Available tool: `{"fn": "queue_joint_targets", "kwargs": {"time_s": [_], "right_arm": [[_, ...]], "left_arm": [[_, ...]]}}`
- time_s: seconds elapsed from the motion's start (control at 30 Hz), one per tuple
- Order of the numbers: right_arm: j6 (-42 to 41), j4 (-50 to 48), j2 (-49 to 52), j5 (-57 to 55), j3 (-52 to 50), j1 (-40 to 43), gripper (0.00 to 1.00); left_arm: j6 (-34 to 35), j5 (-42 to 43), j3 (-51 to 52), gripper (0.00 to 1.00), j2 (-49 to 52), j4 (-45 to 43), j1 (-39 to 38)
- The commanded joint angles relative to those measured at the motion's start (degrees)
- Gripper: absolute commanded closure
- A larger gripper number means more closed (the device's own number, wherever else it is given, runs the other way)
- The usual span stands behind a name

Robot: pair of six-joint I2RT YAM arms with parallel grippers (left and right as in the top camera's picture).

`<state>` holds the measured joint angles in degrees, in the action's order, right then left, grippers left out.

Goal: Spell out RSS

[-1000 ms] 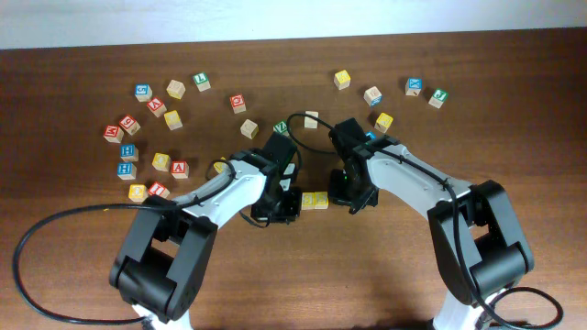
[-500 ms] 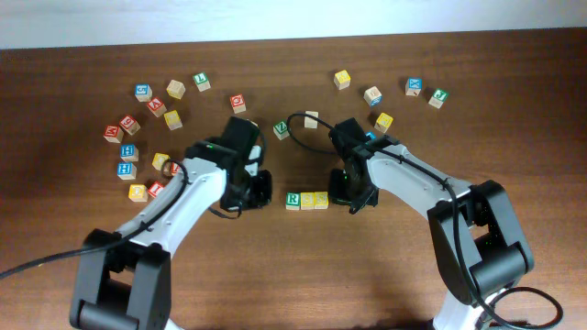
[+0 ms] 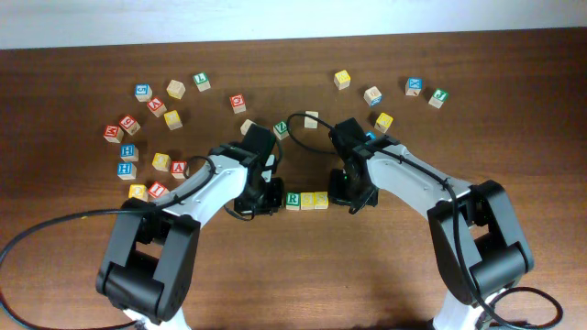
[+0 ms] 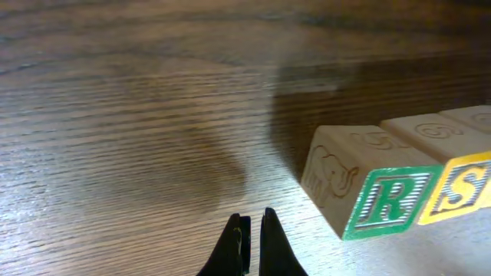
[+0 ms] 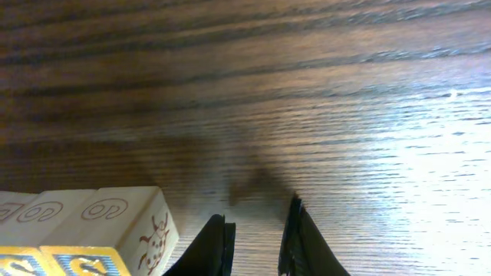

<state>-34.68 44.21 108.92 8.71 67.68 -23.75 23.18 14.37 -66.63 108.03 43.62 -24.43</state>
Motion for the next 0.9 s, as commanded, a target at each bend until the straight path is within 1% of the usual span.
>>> {"fn": "queue_joint_targets", "kwargs": {"time_s": [0.0, 0.1, 0.33, 0.63, 0.73, 0.87], "right_arm": [[-0.1, -0.5, 0.2, 1.4, -0.2, -0.6, 0.84], [-0.1, -0.5, 0.2, 1.6, -0.2, -0.6, 0.84], [-0.1, -0.5, 0.2, 1.6, -0.2, -0.6, 0.84], [-0.1, -0.5, 0.2, 1.7, -0.2, -0.6, 0.84], [-0.1, -0.6, 0.2, 2.8, -0.2, -0.6, 0.85], [-0.1, -0.7, 0.2, 4.0, -0.2, -0.7, 0.88]], "left_arm": [[-0.9, 1.8, 0.1, 1.00, 0.4, -0.6, 0.0], [-0.9, 4.2, 0.1, 1.00, 0.4, -1.5, -0.2], [-0.9, 4.1, 0.1, 1.00, 0.4, -2.9, -2.1], [-0.9, 4.1, 0.1, 1.00, 0.4, -3.1, -2.2], [-0.9, 3.9, 0.1, 1.00, 0.4, -3.3, -2.2], [-0.9, 3.9, 0.1, 1.00, 0.4, -4.0, -2.2]]}}
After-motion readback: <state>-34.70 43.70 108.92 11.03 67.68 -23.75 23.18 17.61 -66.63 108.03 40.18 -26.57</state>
